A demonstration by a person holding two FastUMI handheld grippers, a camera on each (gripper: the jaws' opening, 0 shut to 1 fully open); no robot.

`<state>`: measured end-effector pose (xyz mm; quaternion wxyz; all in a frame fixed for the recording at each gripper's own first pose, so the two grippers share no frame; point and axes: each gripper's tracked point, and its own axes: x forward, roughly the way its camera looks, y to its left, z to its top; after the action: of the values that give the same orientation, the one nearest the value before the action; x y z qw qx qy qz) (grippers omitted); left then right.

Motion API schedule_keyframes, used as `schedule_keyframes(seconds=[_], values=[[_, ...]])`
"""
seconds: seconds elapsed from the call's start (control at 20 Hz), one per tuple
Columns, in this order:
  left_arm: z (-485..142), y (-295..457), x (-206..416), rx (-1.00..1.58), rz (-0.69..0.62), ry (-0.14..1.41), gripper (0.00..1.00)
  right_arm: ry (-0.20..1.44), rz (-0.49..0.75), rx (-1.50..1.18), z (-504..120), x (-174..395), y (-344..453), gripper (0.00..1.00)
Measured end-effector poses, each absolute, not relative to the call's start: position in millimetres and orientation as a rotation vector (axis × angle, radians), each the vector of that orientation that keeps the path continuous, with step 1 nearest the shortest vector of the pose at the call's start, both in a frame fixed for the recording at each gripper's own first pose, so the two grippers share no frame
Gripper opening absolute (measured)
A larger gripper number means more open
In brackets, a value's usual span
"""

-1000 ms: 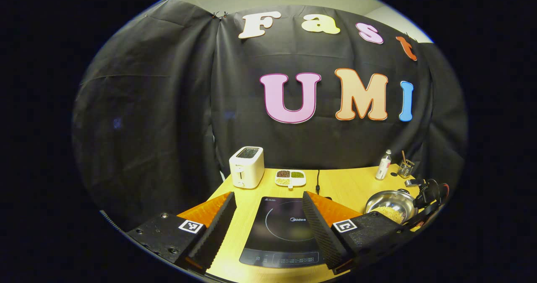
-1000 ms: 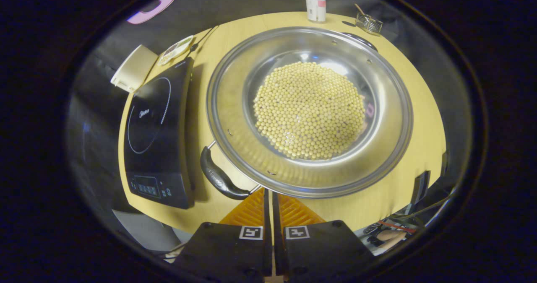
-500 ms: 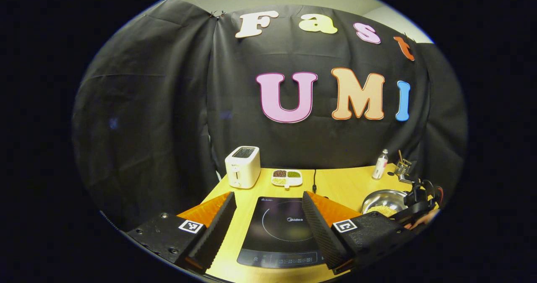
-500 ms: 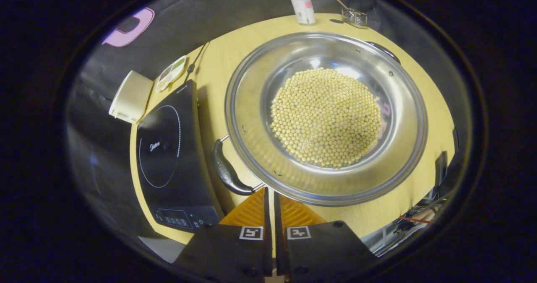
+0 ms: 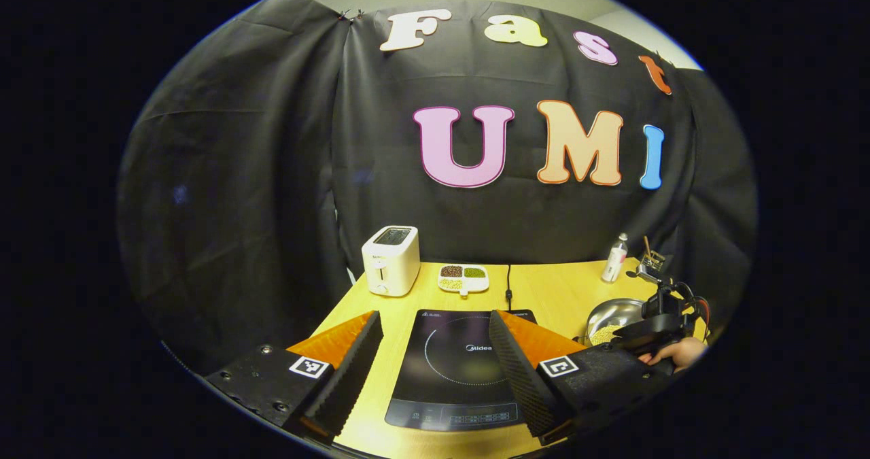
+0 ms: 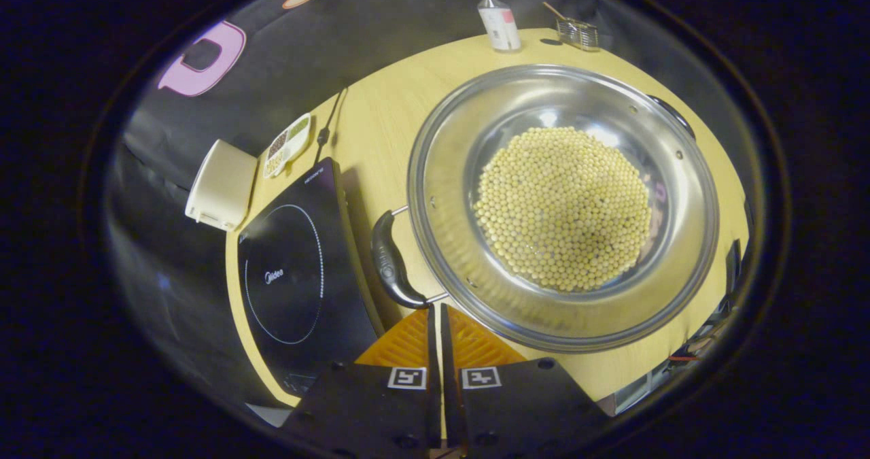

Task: First push the handle of the pot to place it horizontally, then grasp the pot with both hands and set it on the induction cooktop.

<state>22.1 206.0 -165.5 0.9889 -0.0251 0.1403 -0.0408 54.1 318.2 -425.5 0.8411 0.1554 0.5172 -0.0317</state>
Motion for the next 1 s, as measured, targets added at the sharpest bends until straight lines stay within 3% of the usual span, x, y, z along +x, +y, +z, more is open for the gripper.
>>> schedule_keyframes(seconds=[0.45,0.5,0.55,0.6,0.65,0.8,0.9,0.95,1.0], values=[[-177.0,195.2,30.9,-0.062,-0.154,0.305,0.97,1.077,-0.061,0.325,-421.1,59.0,323.2,0.05],[-177.2,192.9,31.5,-0.064,-0.165,0.307,0.97,1.078,-0.047,0.323,-416.6,53.9,323.4,0.00],[-180.0,190.4,32.0,-0.065,-0.175,0.309,0.96,1.075,-0.032,0.318,-411.6,47.1,321.5,0.07],[-180.3,188.4,33.2,-0.066,-0.183,0.311,0.97,1.069,-0.017,0.312,-405.5,41.1,319.7,0.00],[-180.9,186.3,33.5,-0.067,-0.189,0.313,0.96,1.061,-0.002,0.310,-399.8,33.8,317.3,0.07],[-180.9,173.1,30.9,-0.090,-0.229,0.312,0.96,0.975,0.030,0.373,-366.5,24.6,304.2,0.07],[-182.1,160.8,30.1,-0.104,-0.264,0.318,0.95,0.906,0.021,0.394,-350.4,23.4,283.1,0.23],[-185.7,154.2,29.5,-0.106,-0.281,0.327,0.95,0.877,0.005,0.397,-342.8,19.4,269.2,0.24],[-188.2,149.1,30.1,-0.105,-0.297,0.337,0.95,0.858,-0.003,0.406,-334.5,15.6,257.0,0.48]])
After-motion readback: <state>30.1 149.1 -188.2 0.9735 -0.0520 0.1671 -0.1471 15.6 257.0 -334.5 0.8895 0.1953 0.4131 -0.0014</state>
